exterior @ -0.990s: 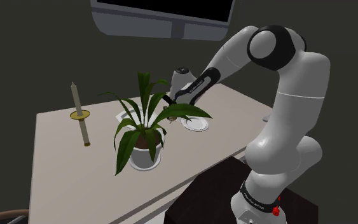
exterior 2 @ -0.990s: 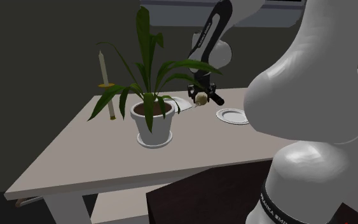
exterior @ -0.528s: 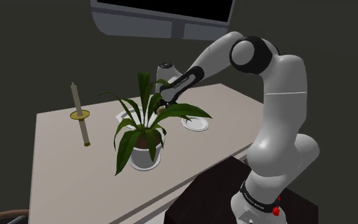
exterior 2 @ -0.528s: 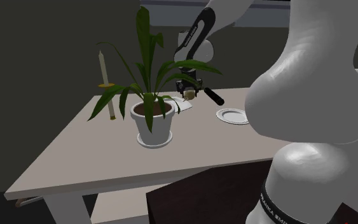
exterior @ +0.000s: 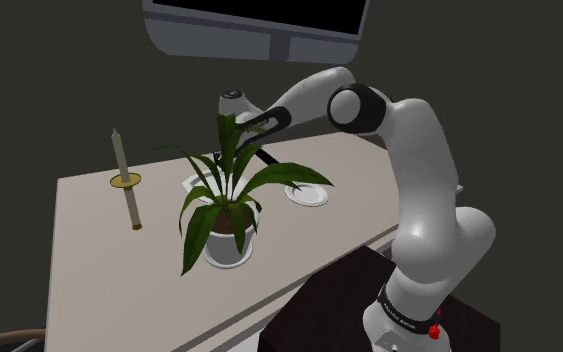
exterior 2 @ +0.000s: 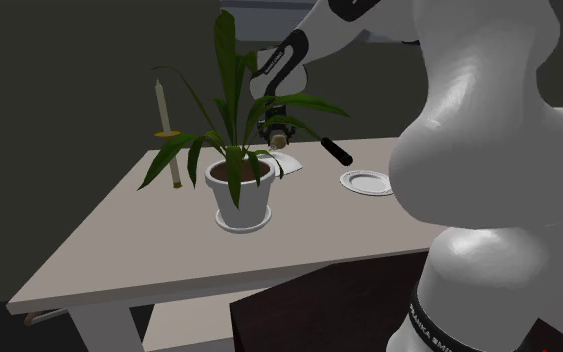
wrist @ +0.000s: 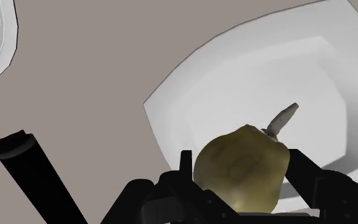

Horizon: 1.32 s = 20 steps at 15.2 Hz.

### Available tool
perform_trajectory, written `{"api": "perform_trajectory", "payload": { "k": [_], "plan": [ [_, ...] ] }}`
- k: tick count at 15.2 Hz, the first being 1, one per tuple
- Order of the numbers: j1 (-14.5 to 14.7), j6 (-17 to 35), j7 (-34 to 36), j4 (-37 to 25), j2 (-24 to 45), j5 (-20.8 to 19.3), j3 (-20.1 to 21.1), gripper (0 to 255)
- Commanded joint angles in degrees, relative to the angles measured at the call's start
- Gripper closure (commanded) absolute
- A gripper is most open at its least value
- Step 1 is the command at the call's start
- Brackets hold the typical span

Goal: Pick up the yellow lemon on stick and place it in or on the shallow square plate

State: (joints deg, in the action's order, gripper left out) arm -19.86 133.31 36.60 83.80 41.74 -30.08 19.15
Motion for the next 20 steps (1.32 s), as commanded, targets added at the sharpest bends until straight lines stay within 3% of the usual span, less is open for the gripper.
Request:
{"api": "perform_trajectory", "payload": {
  "k": [1,4,20],
  "plan": [
    [2.2,-3.6,-0.7,-8.5,4.9,0.1,-0.3,255],
    [6.3,-10.5,-2.8,-24.8,13.8,0.7,-0.8,255],
    [7.0,-4.2,-0.9,-25.1,20.4,-1.0,-2.4,255]
  ]
}}
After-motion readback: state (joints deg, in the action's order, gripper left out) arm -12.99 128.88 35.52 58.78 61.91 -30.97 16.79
